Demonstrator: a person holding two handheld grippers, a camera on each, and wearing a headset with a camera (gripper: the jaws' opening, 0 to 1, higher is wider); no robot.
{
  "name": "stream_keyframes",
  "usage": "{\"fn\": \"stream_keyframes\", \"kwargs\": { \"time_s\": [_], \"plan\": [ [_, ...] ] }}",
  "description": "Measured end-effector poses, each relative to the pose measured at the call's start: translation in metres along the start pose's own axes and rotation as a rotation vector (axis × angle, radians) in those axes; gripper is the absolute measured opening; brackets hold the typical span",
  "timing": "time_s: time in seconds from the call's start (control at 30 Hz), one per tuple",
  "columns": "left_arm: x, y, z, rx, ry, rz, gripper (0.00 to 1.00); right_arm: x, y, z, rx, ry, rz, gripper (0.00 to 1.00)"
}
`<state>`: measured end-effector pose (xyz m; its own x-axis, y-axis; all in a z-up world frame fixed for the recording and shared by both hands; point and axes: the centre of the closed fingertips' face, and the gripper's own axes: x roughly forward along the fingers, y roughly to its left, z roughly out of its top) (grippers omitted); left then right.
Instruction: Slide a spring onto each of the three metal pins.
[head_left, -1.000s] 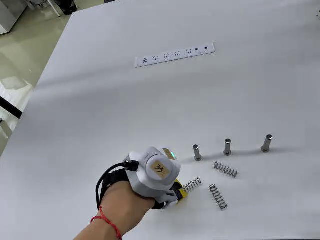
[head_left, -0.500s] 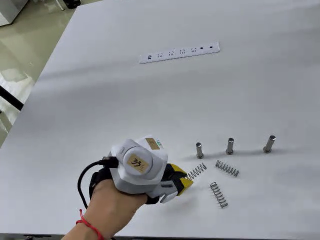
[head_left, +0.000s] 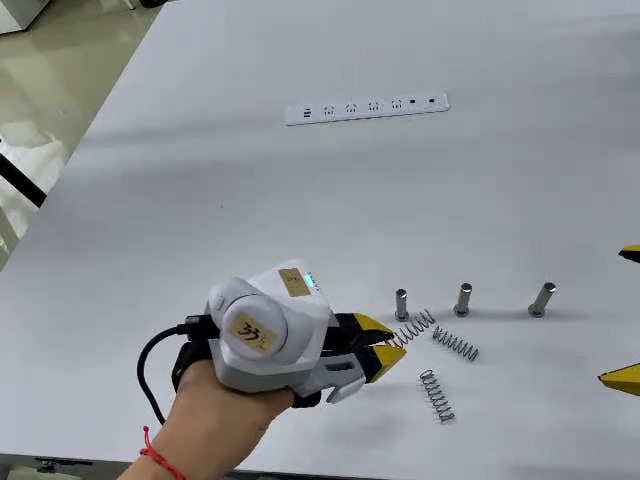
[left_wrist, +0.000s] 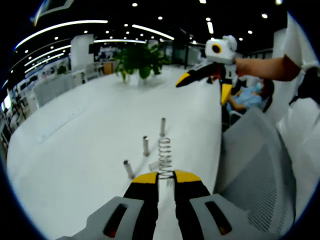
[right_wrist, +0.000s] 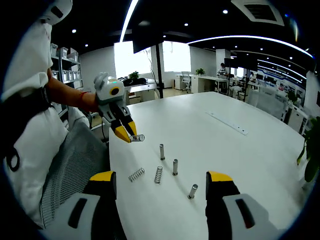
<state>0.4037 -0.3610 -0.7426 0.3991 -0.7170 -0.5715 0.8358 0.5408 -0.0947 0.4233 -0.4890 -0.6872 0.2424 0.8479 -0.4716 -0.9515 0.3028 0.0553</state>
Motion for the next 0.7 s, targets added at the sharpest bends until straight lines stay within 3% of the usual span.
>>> {"fn": "stream_keyframes", "kwargs": {
  "time_s": [0.27, 0.47, 0.63, 0.7],
  "plan": [
    [-0.001, -0.006, 0.018, 0.001, -0.088, -0.019, 0.1, 0.022, 0.015, 0.027, 0.044, -0.049, 0.044, 0.62],
    [-0.002, -0.01, 0.034, -0.022, -0.16, -0.032, 0.11, 0.039, 0.02, 0.047, 0.199, -0.162, 0.054, 0.48],
    [-0.001, -0.012, 0.045, -0.042, -0.203, -0.035, 0.11, 0.046, 0.017, 0.054, 0.328, -0.232, 0.047, 0.34],
    [-0.001, -0.012, 0.048, -0.05, -0.216, -0.036, 0.11, 0.048, 0.016, 0.053, 0.359, -0.237, 0.046, 0.31]
  ]
}}
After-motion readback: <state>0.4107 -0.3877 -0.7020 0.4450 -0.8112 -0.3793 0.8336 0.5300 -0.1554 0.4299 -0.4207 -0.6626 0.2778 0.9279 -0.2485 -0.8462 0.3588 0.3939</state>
